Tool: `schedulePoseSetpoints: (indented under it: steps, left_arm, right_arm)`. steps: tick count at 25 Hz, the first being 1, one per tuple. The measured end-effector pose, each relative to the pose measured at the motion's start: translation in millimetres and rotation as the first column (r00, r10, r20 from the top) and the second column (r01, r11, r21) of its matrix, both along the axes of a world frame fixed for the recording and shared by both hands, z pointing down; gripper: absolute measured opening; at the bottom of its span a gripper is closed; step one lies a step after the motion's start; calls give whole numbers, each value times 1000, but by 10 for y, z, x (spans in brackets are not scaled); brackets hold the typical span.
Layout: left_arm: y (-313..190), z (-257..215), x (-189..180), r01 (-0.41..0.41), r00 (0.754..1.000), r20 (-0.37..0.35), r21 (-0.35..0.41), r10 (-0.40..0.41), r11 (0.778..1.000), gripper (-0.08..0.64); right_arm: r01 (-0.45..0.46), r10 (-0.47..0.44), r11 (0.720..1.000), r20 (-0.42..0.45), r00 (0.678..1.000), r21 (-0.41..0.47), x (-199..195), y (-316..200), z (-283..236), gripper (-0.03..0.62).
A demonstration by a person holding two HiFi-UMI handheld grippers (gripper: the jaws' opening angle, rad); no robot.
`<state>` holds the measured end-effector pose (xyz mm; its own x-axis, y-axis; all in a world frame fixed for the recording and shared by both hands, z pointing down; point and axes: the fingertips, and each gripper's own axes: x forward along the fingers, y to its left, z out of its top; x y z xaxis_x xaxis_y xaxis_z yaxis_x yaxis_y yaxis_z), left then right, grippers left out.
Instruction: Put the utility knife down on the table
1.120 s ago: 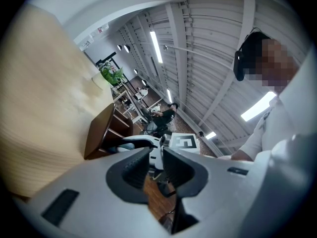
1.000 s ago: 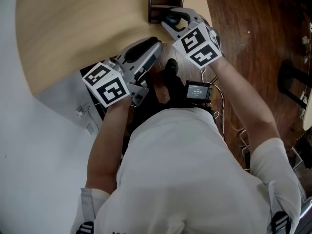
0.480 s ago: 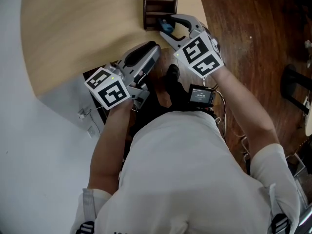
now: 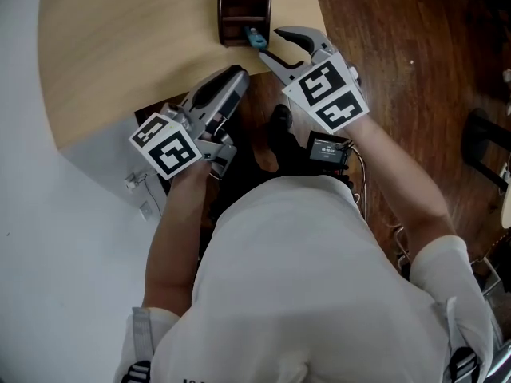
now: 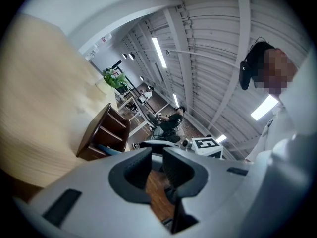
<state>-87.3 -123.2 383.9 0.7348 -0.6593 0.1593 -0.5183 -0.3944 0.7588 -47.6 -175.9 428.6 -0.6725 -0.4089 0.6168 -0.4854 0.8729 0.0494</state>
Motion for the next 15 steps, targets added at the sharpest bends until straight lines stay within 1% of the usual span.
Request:
schedulePoseSetpoints:
  steps: [4, 7, 11, 15]
  left_arm:
    - [13, 21, 5, 18, 1000, 17, 2, -18, 1000, 66]
    - [62, 21, 6, 17, 1000, 22, -1, -17, 1000, 66]
    - [115, 20, 27, -10, 1000, 8, -2, 10, 1000, 66]
    - [42, 61, 44, -54, 999, 0, -19, 54, 998, 66]
  right_arm:
    - [-11, 12, 999, 31, 999, -40, 76, 11, 16, 175]
    - [-28, 30, 998, 39, 999, -54, 124, 57, -18, 175]
    - [-49, 53, 995, 41, 998, -83, 177, 169, -54, 173]
    - [-109, 114, 986, 30, 993, -124, 271, 81, 6, 173]
